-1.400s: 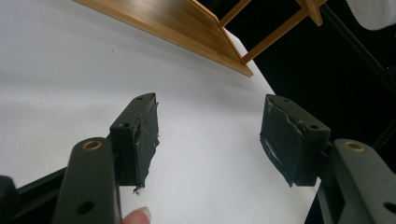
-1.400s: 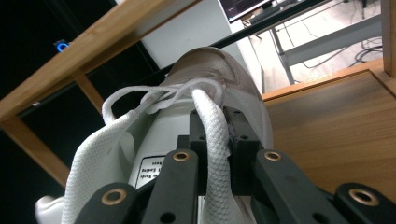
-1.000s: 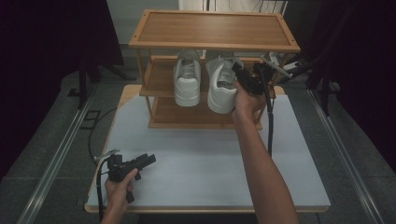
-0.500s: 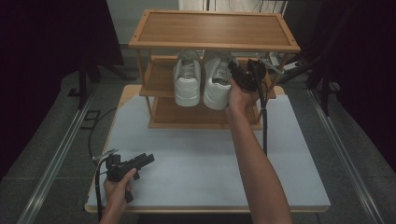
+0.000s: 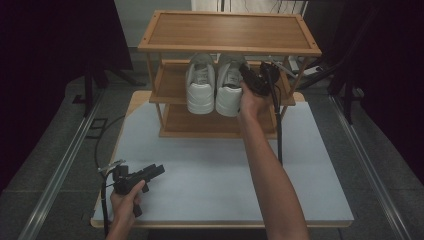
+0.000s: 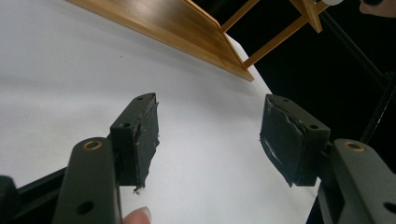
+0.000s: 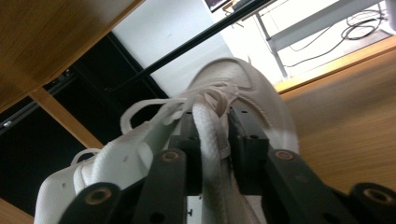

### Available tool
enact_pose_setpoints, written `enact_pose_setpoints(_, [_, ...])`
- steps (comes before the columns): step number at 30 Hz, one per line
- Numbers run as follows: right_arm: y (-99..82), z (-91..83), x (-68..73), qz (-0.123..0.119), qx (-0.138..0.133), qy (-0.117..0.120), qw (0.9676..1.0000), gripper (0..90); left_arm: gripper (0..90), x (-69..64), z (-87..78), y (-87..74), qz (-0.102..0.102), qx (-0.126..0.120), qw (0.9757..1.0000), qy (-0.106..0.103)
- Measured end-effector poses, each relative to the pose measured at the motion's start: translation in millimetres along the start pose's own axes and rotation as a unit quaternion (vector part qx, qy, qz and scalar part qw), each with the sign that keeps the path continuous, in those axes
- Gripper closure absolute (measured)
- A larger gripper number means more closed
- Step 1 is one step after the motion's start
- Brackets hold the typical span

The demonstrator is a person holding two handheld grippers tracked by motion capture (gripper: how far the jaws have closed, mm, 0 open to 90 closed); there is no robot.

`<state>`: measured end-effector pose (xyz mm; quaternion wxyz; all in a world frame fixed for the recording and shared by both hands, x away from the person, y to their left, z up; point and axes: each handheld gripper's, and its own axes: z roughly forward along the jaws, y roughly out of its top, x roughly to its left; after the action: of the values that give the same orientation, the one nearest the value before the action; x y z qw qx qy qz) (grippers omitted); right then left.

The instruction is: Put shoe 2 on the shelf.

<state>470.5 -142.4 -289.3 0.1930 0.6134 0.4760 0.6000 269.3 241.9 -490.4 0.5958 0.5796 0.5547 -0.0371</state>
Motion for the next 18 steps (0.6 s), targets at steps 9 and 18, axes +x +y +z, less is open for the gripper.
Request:
enact_pose_setpoints(9, [9.0,-6.6,0.0,-0.035,0.006,0.042,0.9985,63.0,37.1,-0.5,2.5,-1.0,-0.002,0.003,1.0,-0.002])
enact_pose_setpoints(18, [9.9,-28.8,-5.0,-0.08,0.019,0.053,0.9952,57.9,37.1,0.6,4.6,0.1,0.001,0.006,1.0,0.004])
